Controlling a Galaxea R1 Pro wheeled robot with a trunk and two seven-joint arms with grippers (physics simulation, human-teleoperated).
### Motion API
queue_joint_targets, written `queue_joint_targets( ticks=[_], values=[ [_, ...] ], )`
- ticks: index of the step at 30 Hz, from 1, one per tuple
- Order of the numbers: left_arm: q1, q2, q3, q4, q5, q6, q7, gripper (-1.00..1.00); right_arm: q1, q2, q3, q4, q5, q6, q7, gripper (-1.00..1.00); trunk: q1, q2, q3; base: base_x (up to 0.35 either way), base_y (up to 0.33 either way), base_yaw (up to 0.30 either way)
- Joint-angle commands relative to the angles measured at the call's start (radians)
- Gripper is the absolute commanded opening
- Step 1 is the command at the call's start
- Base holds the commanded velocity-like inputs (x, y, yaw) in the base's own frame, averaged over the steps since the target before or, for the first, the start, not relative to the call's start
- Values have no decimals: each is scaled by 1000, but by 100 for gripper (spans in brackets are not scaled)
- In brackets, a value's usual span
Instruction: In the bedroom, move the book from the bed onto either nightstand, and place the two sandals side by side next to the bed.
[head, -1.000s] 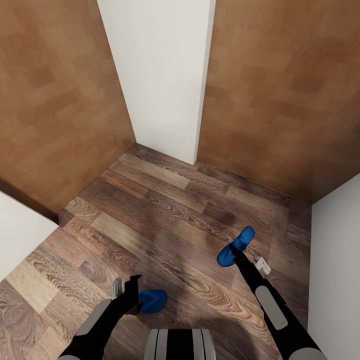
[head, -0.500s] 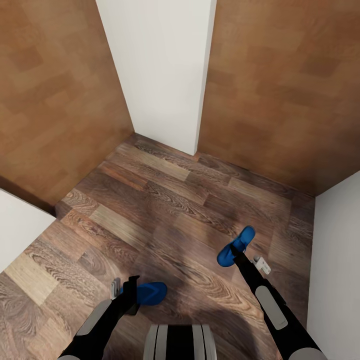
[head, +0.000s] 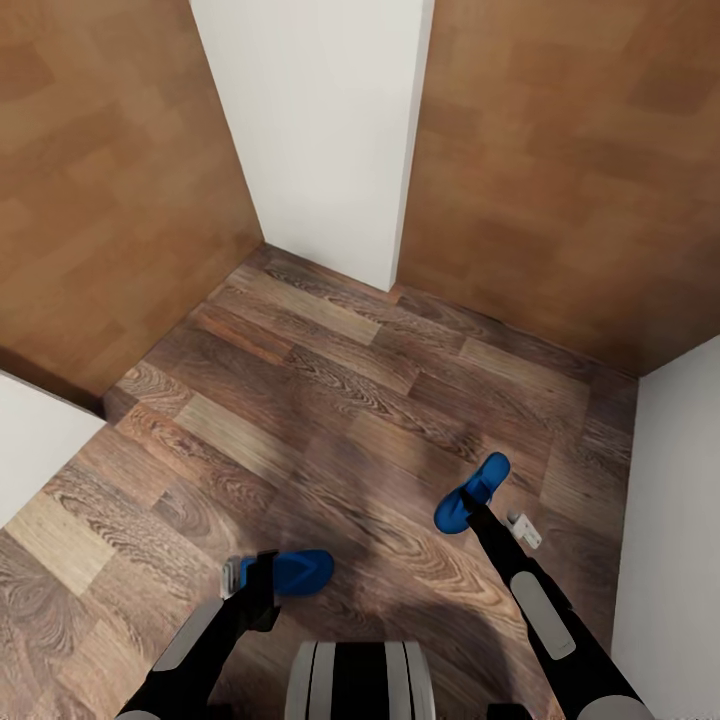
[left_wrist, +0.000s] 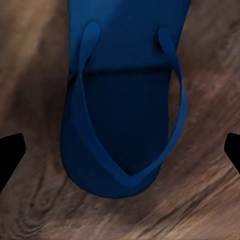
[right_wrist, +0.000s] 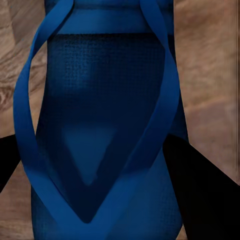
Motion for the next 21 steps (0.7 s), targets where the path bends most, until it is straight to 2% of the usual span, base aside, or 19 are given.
queue_joint_targets(
  ticks=[1, 8, 21],
  values=[
    [0, 0, 0, -1, 4, 1, 5, 100, 0, 0, 0, -1, -11, 4, 2, -100, 0, 0, -5, 0, 0, 0],
    [0, 0, 0, 0, 4, 1, 5, 100, 0, 0, 0, -1, -11, 4, 2, -100, 3, -2, -32, 0, 0, 0],
    [0, 0, -3, 1, 4, 2, 5, 100, 0, 0, 0, -2, -11, 4, 2, -100, 3, -2, -32, 0, 0, 0]
  ],
)
